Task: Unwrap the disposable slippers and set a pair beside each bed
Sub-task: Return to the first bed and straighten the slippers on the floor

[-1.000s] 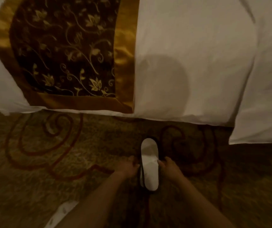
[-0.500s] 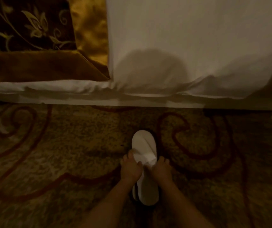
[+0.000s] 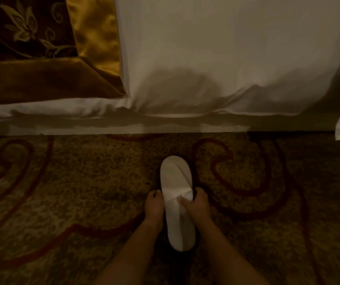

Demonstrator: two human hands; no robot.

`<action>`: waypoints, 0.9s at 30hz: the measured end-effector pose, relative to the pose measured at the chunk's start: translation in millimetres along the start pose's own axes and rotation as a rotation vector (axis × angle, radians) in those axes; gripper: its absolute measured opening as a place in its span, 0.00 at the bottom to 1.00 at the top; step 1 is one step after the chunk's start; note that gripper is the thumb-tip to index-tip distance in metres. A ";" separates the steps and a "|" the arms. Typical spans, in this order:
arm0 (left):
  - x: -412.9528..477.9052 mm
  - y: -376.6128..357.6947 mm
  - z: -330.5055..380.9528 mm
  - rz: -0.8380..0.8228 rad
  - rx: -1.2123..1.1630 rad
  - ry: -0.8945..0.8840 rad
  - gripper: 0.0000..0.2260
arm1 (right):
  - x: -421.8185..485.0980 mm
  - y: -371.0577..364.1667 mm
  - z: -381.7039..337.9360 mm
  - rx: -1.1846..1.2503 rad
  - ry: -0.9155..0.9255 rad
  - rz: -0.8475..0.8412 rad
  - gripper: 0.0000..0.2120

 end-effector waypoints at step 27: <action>4.4 72.8 33.4 -0.044 -0.240 -0.069 0.03 | -37.4 -97.7 -48.5 -0.432 0.284 -0.434 0.33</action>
Point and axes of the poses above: each hand's wrist, its own x-axis towards the middle knuckle, its own y-axis out of the back of the hand, z = x × y, the point moved 4 cm from there along x, towards the middle knuckle, and after that the axes turned 15 degrees about x, right-handed, at the moved point
